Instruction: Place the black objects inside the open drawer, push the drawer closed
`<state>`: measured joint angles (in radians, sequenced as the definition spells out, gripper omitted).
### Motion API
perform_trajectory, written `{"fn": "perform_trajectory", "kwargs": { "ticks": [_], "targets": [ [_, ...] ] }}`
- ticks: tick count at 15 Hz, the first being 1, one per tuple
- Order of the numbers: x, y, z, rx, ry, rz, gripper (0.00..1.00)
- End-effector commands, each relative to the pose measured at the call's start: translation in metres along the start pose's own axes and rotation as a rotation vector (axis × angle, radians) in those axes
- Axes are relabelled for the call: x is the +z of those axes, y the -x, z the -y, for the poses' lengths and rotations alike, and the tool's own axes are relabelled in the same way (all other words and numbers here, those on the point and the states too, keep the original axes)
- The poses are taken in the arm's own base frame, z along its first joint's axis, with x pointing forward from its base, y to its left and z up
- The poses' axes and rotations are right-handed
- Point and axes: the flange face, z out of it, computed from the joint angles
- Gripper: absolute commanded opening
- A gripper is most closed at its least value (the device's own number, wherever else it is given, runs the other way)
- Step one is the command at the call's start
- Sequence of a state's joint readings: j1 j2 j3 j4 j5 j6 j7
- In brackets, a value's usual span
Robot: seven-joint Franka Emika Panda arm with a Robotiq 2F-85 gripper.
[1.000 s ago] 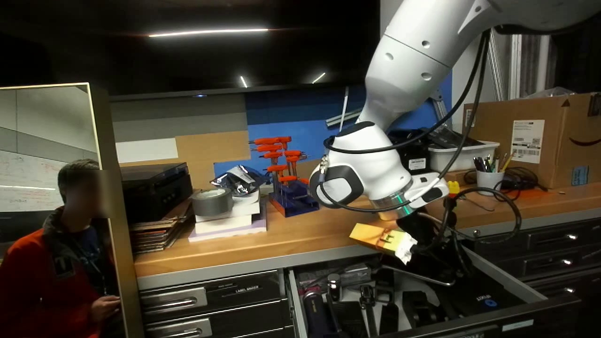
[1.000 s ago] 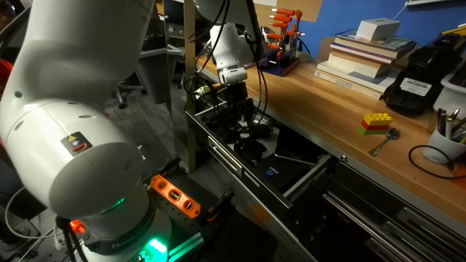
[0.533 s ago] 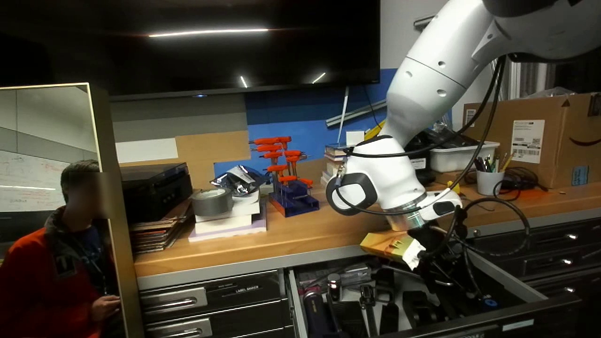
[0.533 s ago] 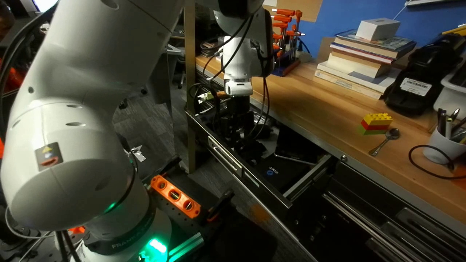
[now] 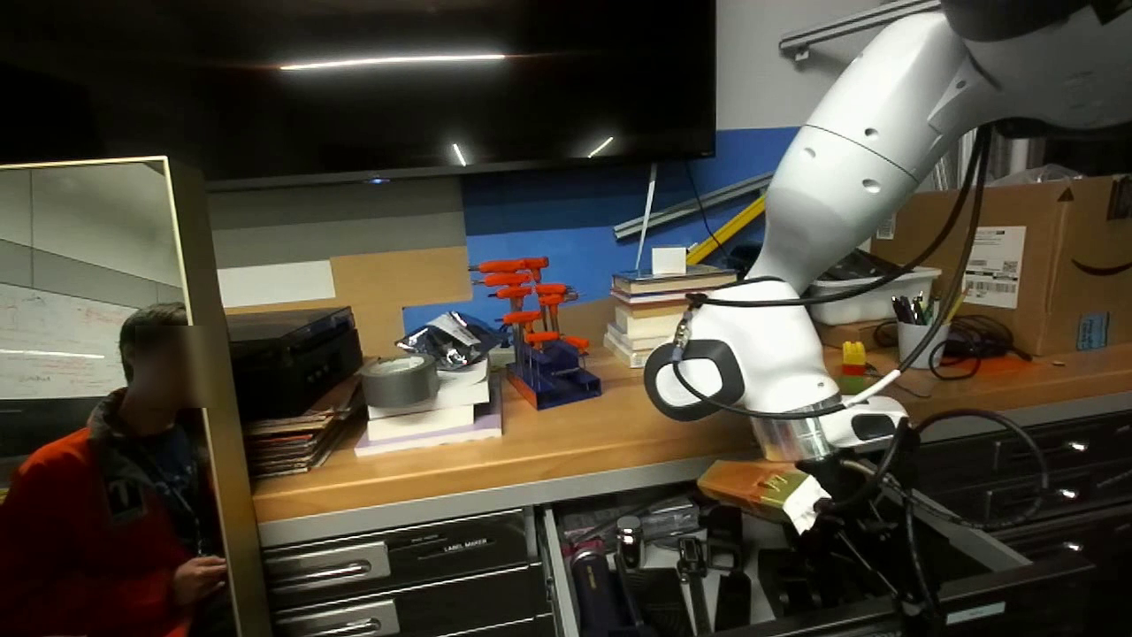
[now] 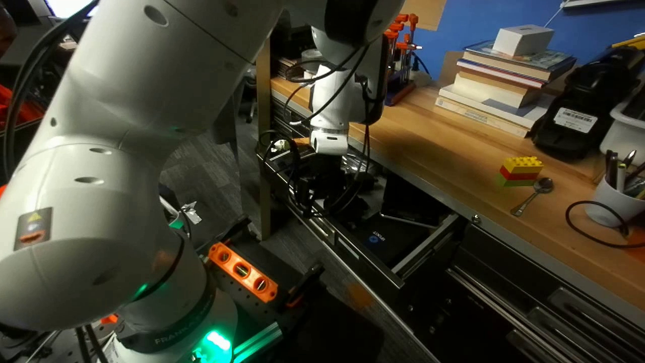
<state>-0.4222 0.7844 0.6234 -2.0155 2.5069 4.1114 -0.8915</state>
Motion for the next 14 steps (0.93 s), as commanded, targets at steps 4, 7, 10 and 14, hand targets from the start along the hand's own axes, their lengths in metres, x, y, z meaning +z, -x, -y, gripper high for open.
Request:
{"fn": "perform_trajectory", "kwargs": {
  "ticks": [4,7,10,14],
  "targets": [
    [0.028,-0.001,0.002,-0.016,-0.173,0.135,1.0],
    [0.033,-0.001,0.012,-0.022,-0.292,0.177,1.0],
    [0.03,-0.004,0.017,-0.03,-0.4,0.191,1.0],
    [0.016,-0.01,0.036,-0.072,-0.561,0.187,1.0]
  ]
}}
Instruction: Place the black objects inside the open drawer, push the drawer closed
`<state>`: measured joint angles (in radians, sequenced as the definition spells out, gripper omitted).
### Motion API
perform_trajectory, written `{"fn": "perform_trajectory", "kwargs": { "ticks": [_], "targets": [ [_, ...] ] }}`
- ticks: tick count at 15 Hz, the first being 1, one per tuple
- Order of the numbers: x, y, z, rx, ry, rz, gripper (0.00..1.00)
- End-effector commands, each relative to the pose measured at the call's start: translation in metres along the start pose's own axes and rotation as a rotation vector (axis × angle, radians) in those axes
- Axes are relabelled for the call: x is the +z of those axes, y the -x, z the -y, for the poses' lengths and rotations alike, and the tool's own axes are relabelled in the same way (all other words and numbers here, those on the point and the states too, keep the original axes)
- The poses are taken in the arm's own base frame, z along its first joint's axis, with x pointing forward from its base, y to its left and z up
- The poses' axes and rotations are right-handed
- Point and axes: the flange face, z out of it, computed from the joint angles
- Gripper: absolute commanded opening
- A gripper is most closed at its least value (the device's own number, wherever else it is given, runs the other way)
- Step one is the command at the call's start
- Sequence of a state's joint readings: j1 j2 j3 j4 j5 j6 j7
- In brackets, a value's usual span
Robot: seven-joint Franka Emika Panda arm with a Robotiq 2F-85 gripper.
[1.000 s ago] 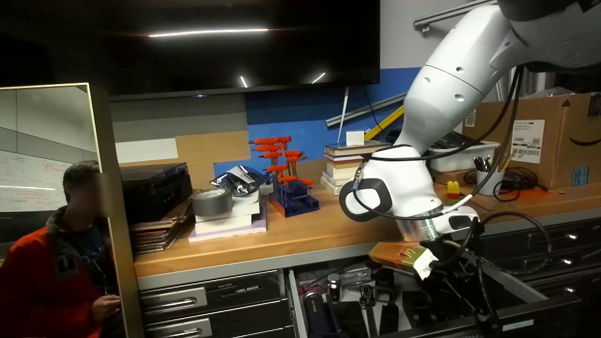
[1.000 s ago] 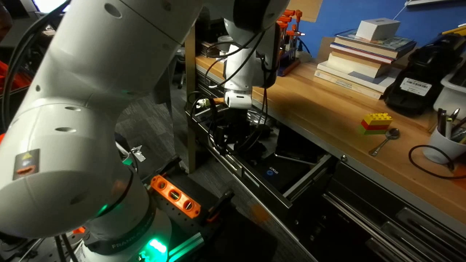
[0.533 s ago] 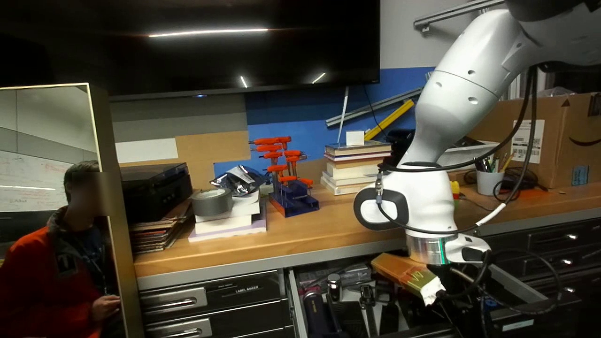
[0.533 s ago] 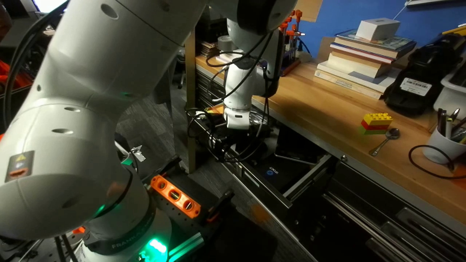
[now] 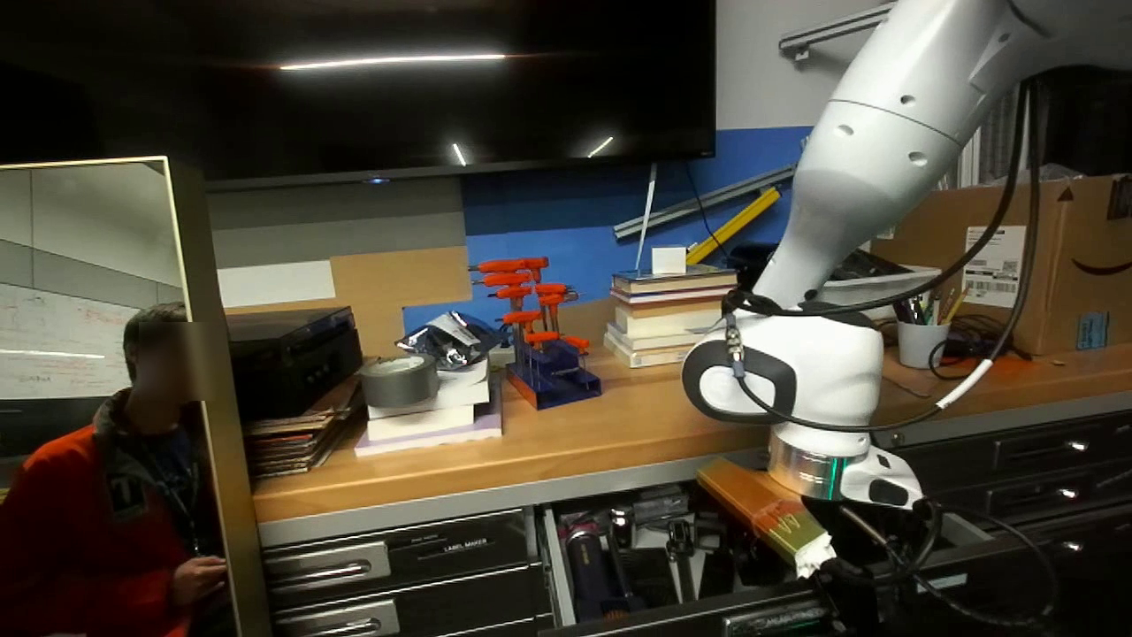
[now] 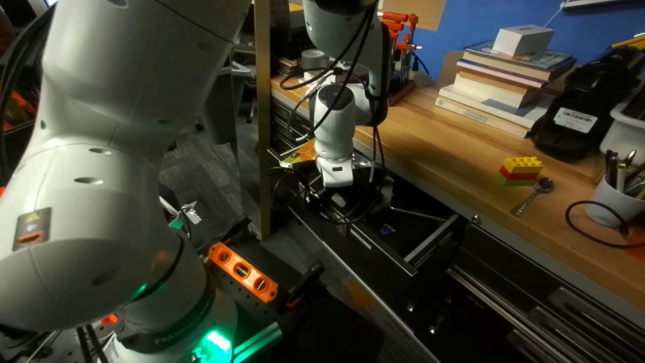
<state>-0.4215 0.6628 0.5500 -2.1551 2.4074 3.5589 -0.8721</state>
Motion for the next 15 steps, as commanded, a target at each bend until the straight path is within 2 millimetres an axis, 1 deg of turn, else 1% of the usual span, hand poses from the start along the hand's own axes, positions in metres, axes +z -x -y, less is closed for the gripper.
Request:
{"fn": "perform_trajectory", "kwargs": {
  "ticks": [1,4,8,13,15],
  "targets": [
    [-0.014,-0.003,0.025,-0.058,-0.158,-0.012,1.0],
    [-0.017,-0.002,0.045,-0.106,-0.221,-0.014,1.0],
    [-0.015,0.004,0.061,-0.153,-0.259,-0.016,1.0],
    [-0.044,0.017,0.074,-0.2,-0.293,-0.093,1.0],
    [-0.062,0.025,0.077,-0.226,-0.31,-0.135,1.0]
  ]
}}
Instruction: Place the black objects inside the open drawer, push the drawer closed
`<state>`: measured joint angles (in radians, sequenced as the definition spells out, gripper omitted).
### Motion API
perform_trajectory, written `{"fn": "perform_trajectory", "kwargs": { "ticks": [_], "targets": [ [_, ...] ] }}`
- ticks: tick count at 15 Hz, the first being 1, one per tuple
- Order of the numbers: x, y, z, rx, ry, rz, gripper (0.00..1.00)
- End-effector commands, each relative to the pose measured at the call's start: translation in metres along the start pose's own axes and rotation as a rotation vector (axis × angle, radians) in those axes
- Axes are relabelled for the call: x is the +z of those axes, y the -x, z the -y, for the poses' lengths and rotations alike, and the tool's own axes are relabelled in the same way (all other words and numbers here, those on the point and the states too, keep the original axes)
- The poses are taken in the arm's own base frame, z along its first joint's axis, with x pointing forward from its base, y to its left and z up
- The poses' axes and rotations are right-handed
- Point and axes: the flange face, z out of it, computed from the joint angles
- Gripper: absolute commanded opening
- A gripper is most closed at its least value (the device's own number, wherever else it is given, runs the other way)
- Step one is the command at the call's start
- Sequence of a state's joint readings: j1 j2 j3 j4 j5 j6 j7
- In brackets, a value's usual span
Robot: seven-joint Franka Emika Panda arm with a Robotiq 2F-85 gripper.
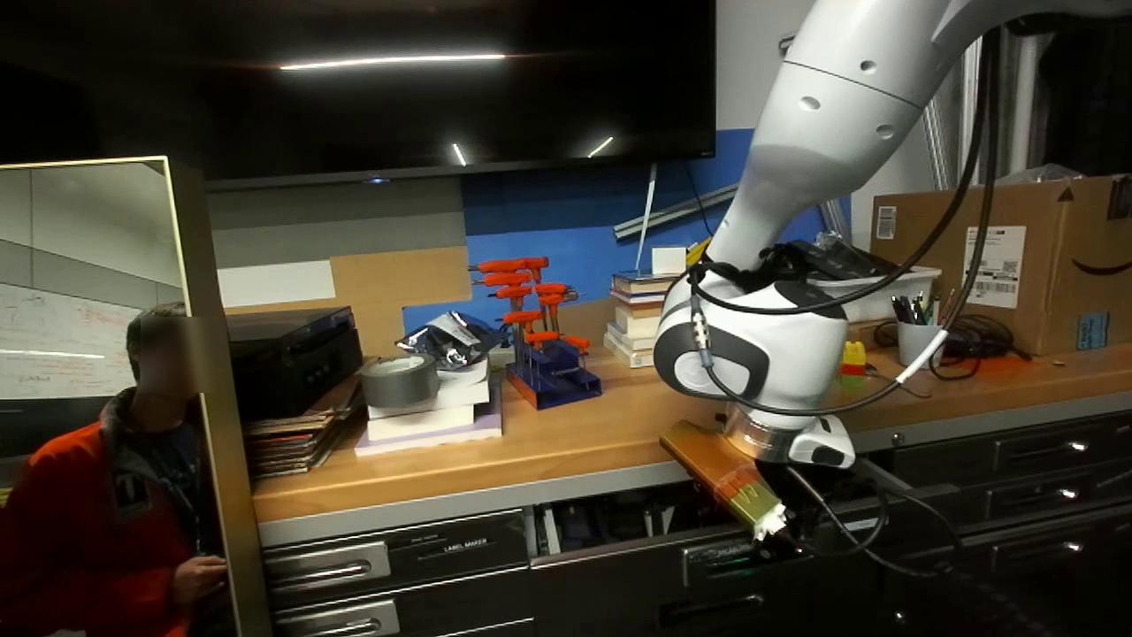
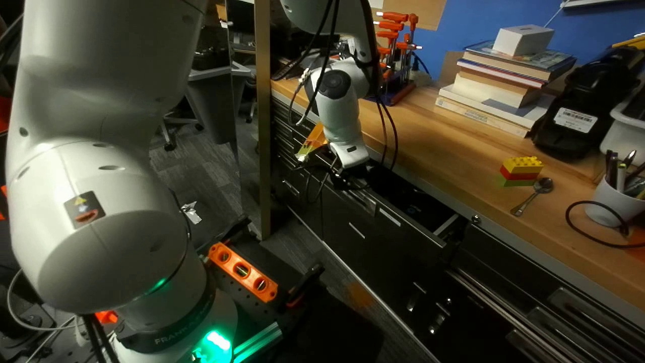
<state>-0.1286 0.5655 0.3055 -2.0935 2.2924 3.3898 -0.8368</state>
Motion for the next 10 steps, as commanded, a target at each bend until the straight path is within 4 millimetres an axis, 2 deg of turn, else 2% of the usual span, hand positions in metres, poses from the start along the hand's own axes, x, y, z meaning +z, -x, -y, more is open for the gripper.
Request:
{"fn": "perform_trajectory", "kwargs": {
  "ticks": [1,5,7,10],
  "targets": [
    [-0.046,0.01,0.029,-0.065,-0.057,-0.09,1.0],
    [-0.091,0.026,0.042,-0.112,-0.049,-0.197,1.0],
    [-0.11,0.036,0.038,-0.117,0.007,-0.247,1.0],
    [-0.13,0.052,0.024,-0.093,0.182,-0.326,1.0]
  ]
}}
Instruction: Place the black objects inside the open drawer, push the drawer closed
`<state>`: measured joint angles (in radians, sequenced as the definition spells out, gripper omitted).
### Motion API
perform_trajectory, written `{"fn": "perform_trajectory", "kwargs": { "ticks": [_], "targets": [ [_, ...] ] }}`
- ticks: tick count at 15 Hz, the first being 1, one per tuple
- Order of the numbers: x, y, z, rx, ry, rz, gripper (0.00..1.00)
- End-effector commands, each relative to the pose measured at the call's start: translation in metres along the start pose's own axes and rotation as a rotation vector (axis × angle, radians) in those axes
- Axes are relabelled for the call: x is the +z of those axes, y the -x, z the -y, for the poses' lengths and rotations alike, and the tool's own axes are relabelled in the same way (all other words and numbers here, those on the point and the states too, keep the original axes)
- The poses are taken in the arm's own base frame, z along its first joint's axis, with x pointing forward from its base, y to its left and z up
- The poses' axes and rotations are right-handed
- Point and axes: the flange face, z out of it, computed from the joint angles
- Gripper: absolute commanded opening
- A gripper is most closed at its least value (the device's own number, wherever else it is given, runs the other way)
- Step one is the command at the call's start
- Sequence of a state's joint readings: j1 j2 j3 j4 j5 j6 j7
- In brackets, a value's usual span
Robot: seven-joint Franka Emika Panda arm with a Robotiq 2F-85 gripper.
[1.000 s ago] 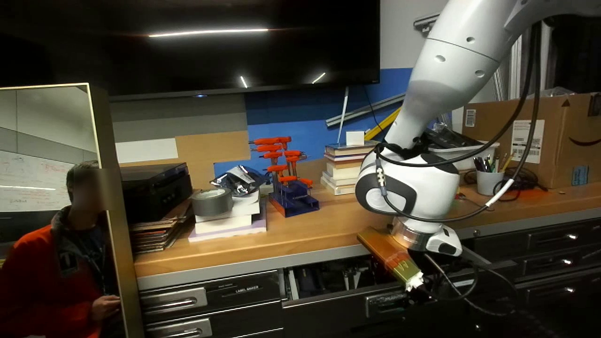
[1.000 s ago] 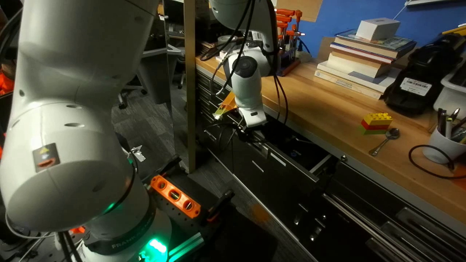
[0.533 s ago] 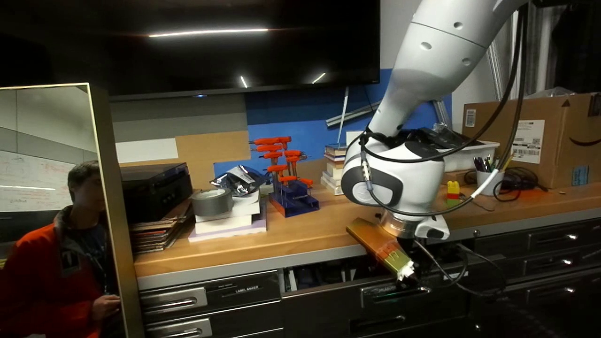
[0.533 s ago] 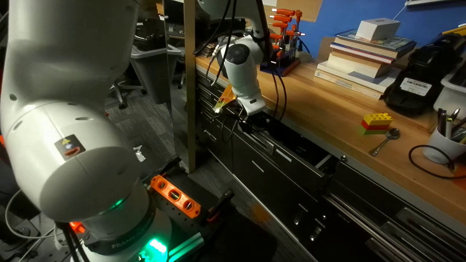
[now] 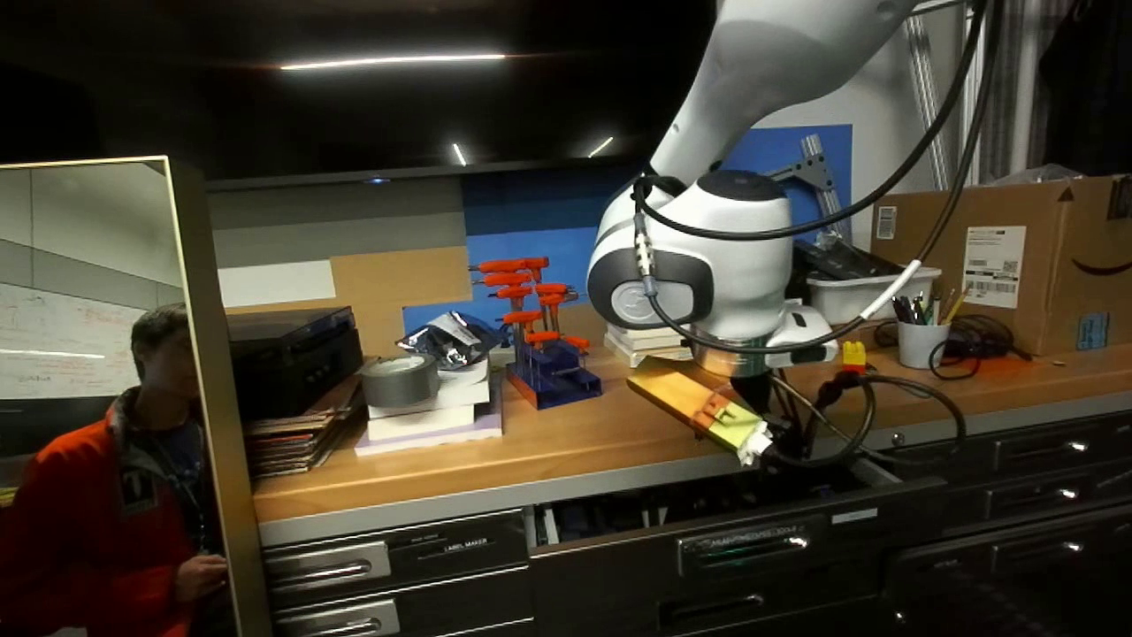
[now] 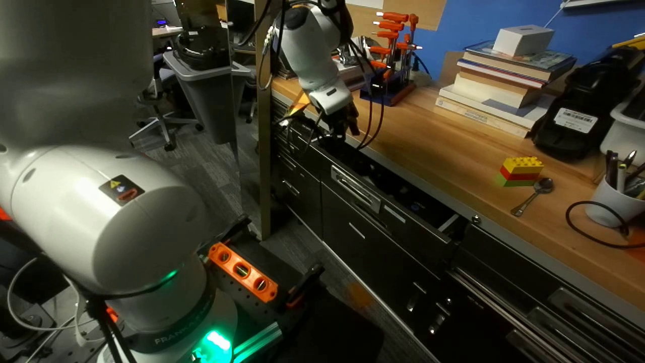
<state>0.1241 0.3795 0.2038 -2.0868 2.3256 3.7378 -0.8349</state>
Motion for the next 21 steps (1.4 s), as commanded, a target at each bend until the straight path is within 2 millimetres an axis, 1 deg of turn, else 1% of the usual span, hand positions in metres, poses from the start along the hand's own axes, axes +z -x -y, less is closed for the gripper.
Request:
{"fn": "perform_trajectory", "kwargs": {
  "ticks": [1,3,5,6,8,9,16,18,21],
  "targets": [
    [-0.03,0.009,-0.015,0.021,0.187,-0.088,1.0],
    [-0.038,0.012,-0.025,0.029,0.304,-0.125,1.0],
    [-0.038,0.015,-0.035,0.029,0.401,-0.13,1.0],
    [-0.035,0.016,-0.04,0.028,0.431,-0.116,1.0],
    [-0.022,0.017,-0.048,0.02,0.483,-0.074,1.0],
    [-0.007,0.014,-0.053,0.013,0.498,-0.045,1.0],
    [0.051,0.002,-0.081,0.009,0.574,0.139,1.0],
    [0.064,-0.002,-0.087,0.013,0.547,0.187,1.0],
    [0.084,-0.003,-0.09,0.024,0.457,0.263,1.0]
  ]
}}
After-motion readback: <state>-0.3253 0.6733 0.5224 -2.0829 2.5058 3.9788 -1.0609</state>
